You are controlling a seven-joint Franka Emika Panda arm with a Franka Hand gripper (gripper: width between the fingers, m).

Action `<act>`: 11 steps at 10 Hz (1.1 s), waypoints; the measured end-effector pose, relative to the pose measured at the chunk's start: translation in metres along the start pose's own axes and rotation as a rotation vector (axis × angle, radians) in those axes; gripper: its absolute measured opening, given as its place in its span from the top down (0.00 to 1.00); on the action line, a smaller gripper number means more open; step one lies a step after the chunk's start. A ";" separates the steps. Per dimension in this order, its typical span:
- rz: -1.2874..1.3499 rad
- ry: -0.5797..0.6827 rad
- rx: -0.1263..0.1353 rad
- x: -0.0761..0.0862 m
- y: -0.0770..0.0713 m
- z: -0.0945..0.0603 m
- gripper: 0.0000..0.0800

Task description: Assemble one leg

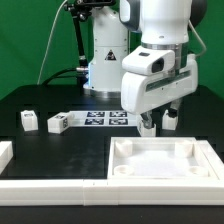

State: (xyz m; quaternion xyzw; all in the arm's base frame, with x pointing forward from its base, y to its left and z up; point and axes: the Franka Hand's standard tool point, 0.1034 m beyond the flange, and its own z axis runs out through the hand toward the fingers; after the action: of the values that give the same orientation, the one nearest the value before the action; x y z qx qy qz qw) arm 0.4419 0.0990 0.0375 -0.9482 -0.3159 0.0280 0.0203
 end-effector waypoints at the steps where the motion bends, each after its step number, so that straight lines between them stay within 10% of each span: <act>1: 0.078 -0.002 0.001 0.001 -0.005 0.001 0.19; 11: 1.024 -0.048 0.089 -0.015 -0.036 0.008 0.19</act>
Offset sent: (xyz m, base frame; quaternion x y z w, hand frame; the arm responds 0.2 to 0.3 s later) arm 0.0000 0.0000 0.0000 0.0000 0.0000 0.1593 0.9872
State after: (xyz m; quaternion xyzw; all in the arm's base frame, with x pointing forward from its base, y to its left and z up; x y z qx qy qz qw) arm 0.4080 0.1195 0.0326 -0.9786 0.1900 0.0695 0.0371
